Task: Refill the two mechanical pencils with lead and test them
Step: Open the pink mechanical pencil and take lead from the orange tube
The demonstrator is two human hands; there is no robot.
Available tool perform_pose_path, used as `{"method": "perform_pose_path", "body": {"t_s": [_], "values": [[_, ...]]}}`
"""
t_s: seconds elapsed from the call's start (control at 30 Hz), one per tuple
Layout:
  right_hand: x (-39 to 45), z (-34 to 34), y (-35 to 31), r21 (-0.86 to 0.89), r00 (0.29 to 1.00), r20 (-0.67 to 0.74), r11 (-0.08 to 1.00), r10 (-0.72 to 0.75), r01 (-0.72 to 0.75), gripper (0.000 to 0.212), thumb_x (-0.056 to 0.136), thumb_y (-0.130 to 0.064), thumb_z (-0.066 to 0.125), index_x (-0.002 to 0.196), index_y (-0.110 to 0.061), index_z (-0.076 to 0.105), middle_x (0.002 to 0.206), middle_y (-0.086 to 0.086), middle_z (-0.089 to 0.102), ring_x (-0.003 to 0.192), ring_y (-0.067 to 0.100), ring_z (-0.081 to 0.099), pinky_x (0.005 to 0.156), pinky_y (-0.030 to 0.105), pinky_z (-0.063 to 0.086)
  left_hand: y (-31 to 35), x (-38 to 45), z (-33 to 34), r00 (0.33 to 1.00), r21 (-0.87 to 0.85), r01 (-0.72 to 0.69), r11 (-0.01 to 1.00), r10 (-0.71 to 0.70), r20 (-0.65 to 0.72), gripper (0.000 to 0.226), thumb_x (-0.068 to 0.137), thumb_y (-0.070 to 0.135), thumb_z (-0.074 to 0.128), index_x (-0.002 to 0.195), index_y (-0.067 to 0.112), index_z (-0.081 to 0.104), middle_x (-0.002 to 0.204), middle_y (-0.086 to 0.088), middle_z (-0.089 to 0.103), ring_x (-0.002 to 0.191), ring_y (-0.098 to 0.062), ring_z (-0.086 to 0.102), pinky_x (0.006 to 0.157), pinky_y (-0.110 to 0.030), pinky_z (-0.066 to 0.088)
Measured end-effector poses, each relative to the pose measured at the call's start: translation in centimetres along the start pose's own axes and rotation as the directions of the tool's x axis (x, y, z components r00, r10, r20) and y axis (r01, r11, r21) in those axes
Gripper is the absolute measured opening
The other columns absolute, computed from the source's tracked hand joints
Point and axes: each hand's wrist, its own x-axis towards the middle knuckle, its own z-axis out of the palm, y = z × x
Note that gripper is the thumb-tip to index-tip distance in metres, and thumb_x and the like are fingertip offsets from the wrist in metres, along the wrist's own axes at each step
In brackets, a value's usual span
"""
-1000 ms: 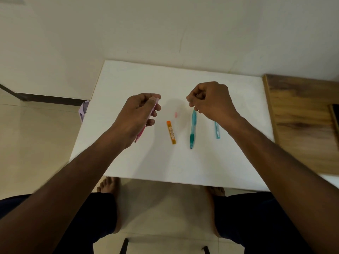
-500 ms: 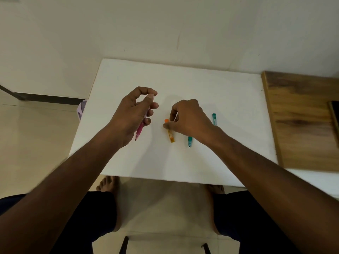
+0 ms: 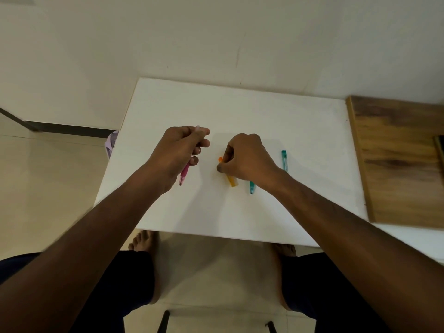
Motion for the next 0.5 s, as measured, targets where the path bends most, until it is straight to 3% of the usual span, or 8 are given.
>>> {"method": "perform_pose_path", "body": {"t_s": [0.1, 0.27, 0.5], "values": [[0.0, -1.9, -0.3, 0.265, 0.998, 0.064, 0.964, 0.019, -0.035, 0.018, 0.082, -0.032, 0.087, 0.079, -0.018, 0.075, 0.064, -0.005, 0.076, 0.059, 0.008, 0.075, 0.053, 0.013, 0.056, 0.0, -0.3, -0.3, 0.998, 0.119, -0.06, 0.991, 0.06, 0.001, 0.024, 0.104, 0.036, 0.066, 0.111, 0.017, 0.079, 0.086, 0.008, 0.073, 0.071, -0.007, 0.055, 0.062, -0.022, 0.048], [0.1, -5.2, 0.0, 0.68, 0.999, 0.031, 0.733, -0.005, -0.017, 0.01, 0.09, -0.016, 0.08, 0.092, -0.007, 0.078, 0.079, 0.009, 0.08, 0.074, 0.022, 0.079, 0.075, 0.035, 0.067, 0.0, -0.4, -0.5, 0.991, 0.203, -0.129, 0.971, 0.133, -0.005, 0.018, 0.1, 0.038, 0.069, 0.103, 0.026, 0.082, 0.104, 0.007, 0.08, 0.082, -0.01, 0.061, 0.072, -0.027, 0.053], [0.0, -5.1, 0.2, 0.682, 0.995, 0.043, 0.731, -0.086, 0.033, 0.013, 0.089, -0.018, 0.084, 0.098, -0.01, 0.079, 0.086, 0.006, 0.082, 0.079, 0.022, 0.08, 0.076, 0.033, 0.066, -0.2, -0.5, -0.2, 0.979, 0.197, -0.204, 0.959, 0.206, 0.014, 0.013, 0.095, 0.041, 0.077, 0.099, 0.031, 0.084, 0.087, -0.006, 0.076, 0.068, -0.009, 0.056, 0.062, -0.022, 0.052]]}}
